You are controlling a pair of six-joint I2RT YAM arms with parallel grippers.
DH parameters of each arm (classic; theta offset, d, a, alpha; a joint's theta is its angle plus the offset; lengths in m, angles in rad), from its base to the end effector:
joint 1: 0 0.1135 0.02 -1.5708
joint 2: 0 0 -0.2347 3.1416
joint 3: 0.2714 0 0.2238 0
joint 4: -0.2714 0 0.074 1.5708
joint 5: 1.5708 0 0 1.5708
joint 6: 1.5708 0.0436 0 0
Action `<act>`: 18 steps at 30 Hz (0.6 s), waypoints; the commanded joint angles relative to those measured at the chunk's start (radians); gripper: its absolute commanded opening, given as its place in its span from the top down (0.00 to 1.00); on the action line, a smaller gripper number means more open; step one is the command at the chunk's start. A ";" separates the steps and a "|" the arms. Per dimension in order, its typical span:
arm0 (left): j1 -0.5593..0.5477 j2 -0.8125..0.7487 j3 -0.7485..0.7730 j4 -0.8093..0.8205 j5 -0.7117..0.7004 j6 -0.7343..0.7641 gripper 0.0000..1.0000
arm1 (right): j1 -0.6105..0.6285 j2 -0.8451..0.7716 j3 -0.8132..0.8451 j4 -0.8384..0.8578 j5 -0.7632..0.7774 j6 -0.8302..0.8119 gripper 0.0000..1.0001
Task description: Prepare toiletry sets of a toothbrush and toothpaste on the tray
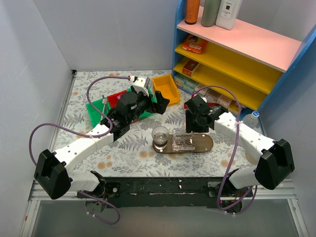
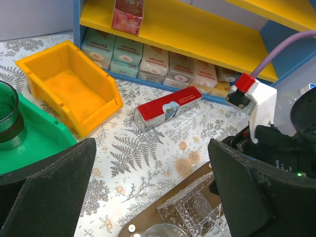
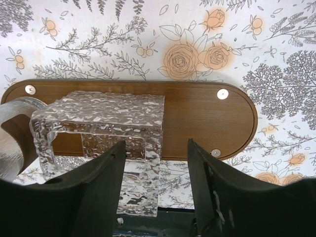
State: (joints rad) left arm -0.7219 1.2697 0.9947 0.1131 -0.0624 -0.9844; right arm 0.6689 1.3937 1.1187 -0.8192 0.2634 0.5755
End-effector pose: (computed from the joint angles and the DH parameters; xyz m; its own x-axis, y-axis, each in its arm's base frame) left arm 0.2196 -0.1897 0.3179 -0.5778 -0.5989 -0.5545 0.2386 0.5257 -0.8165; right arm 0.2076 0.1497 0.2406 -0.8597 -0.0097 -0.5108 -0.0443 0.9975 0.0556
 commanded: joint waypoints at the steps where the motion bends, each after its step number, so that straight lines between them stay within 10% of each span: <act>1: 0.001 -0.023 -0.008 0.011 0.012 -0.007 0.02 | 0.003 -0.065 0.046 0.029 0.034 -0.026 0.39; 18: 0.002 -0.024 -0.004 -0.010 -0.082 0.059 0.02 | -0.152 -0.324 -0.039 0.218 -0.046 -0.140 0.37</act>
State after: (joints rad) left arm -0.7219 1.2686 0.9943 0.1127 -0.0902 -0.9558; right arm 0.5499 1.1561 1.0924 -0.7029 0.2142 0.4839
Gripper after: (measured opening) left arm 0.982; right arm 0.636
